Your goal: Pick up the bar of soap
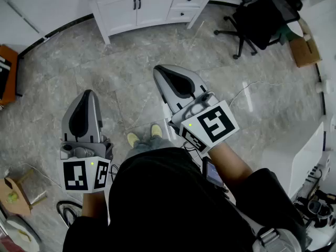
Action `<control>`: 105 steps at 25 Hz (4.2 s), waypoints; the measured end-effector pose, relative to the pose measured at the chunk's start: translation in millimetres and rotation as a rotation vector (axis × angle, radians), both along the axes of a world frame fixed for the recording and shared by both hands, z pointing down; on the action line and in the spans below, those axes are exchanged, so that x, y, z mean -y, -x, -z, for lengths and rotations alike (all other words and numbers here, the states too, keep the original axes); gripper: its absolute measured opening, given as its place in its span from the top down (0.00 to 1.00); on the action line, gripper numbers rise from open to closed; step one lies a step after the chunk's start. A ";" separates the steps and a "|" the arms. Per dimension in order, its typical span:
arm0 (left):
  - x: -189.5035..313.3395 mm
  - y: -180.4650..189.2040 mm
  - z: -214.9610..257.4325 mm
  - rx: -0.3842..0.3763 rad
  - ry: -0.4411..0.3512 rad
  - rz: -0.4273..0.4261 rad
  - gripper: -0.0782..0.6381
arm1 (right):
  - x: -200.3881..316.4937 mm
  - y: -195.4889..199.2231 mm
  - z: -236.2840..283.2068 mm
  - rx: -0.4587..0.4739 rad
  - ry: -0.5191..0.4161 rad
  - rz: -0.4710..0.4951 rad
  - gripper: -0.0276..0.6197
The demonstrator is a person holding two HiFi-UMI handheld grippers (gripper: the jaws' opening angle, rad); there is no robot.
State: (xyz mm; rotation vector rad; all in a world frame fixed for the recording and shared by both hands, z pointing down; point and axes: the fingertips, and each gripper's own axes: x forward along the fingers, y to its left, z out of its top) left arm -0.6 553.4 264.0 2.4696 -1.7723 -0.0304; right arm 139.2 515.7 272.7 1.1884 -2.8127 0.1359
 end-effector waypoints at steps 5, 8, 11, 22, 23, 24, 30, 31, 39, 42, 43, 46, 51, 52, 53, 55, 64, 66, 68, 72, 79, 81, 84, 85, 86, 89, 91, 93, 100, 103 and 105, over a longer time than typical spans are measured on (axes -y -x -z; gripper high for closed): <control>-2.9 -3.3 -2.7 0.005 -0.002 -0.005 0.88 | -2.3 -2.7 0.0 -0.003 -0.014 -0.004 0.95; -4.2 -6.6 -3.9 0.010 -0.003 -0.014 0.88 | -5.1 -3.8 -1.5 -0.003 -0.012 -0.002 0.95; -7.1 -10.0 -4.7 0.007 -0.006 -0.024 0.88 | -10.2 -8.3 -2.9 -0.001 -0.004 -0.010 0.95; -11.7 28.5 -9.2 -0.018 -0.026 -0.047 0.88 | -20.0 21.5 -11.9 -0.059 0.015 -0.019 0.95; -12.2 33.2 -9.4 -0.019 -0.028 -0.045 0.88 | -21.5 24.1 -12.5 -0.062 0.016 -0.019 0.95; -12.9 37.9 -9.6 -0.021 -0.029 -0.042 0.88 | -23.1 26.7 -13.4 -0.066 0.015 -0.018 0.95; -9.9 47.0 -8.4 -0.016 -0.038 -0.044 0.88 | -19.9 33.6 -16.4 -0.082 0.011 0.000 0.95; -7.9 45.6 -7.9 -0.013 -0.039 -0.045 0.88 | -17.6 33.4 -16.7 -0.083 0.011 0.004 0.95; 36.6 16.5 -6.7 0.008 -0.039 -0.055 0.88 | 27.6 12.2 -18.6 -0.042 0.013 0.009 0.95; 61.9 -0.3 -0.7 0.020 -0.040 -0.059 0.88 | 50.3 -2.8 -18.0 -0.025 0.017 0.012 0.95; 71.2 -5.6 0.6 0.025 -0.039 -0.058 0.88 | 58.4 -7.9 -18.8 -0.018 0.021 0.013 0.95; 97.5 -20.3 0.4 0.044 -0.026 -0.056 0.88 | 81.6 -21.9 -24.9 0.002 0.037 0.020 0.95; 131.5 -41.9 -7.6 0.082 0.020 -0.046 0.88 | 117.3 -41.2 -38.5 0.028 0.072 0.032 0.95; 137.0 -45.3 -8.6 0.090 0.027 -0.045 0.88 | 124.0 -44.2 -40.7 0.034 0.080 0.033 0.95; 141.4 -48.7 -9.3 0.098 0.032 -0.046 0.88 | 129.9 -46.8 -42.9 0.040 0.088 0.034 0.95; 147.5 -55.9 -10.6 0.116 0.039 -0.050 0.88 | 138.9 -51.4 -47.0 0.053 0.103 0.037 0.95; 157.4 -64.8 -20.5 0.140 0.075 -0.056 0.88 | 148.3 -55.9 -50.9 0.079 0.116 0.047 0.95; 158.6 -61.4 -22.2 0.137 0.078 -0.057 0.88 | 149.3 -54.1 -50.5 0.077 0.107 0.048 0.95; 158.5 -59.6 -22.4 0.138 0.075 -0.061 0.88 | 148.9 -52.8 -49.9 0.081 0.103 0.045 0.95; 161.4 -58.2 -23.3 0.127 0.066 -0.078 0.88 | 150.5 -48.2 -46.3 0.078 0.093 0.040 0.95; 175.0 -39.5 -32.8 0.100 0.066 -0.092 0.88 | 161.9 -25.5 -49.4 0.045 0.096 0.046 0.95; 180.3 -28.7 -32.6 0.094 0.065 -0.083 0.88 | 168.0 -13.5 -48.5 0.039 0.098 0.056 0.95; 195.4 -10.0 -31.2 0.084 0.063 -0.074 0.88 | 181.9 7.7 -45.5 0.030 0.096 0.071 0.95; 201.3 -3.3 -30.7 0.079 0.062 -0.072 0.88 | 187.5 15.0 -44.9 0.025 0.096 0.075 0.95; 206.9 3.5 -30.3 0.075 0.061 -0.070 0.88 | 193.0 22.1 -44.5 0.020 0.096 0.078 0.95; 222.4 22.5 -29.5 0.066 0.055 -0.067 0.88 | 209.0 41.7 -42.5 0.009 0.091 0.084 0.95; 232.1 34.0 -29.3 0.059 0.049 -0.065 0.88 | 219.2 53.3 -42.1 0.001 0.089 0.086 0.95; 240.8 46.4 -29.9 0.047 0.047 -0.060 0.88 | 228.3 65.5 -42.6 -0.010 0.092 0.088 0.95; 260.5 93.6 -34.4 -0.005 0.043 -0.028 0.88 | 246.0 108.0 -42.9 -0.069 0.087 0.104 0.95; 263.7 105.9 -35.8 -0.020 0.041 -0.022 0.88 | 248.6 118.8 -45.0 -0.092 0.088 0.106 0.95; 266.0 110.6 -36.7 -0.028 0.041 -0.019 0.88 | 250.6 124.3 -45.1 -0.103 0.088 0.110 0.95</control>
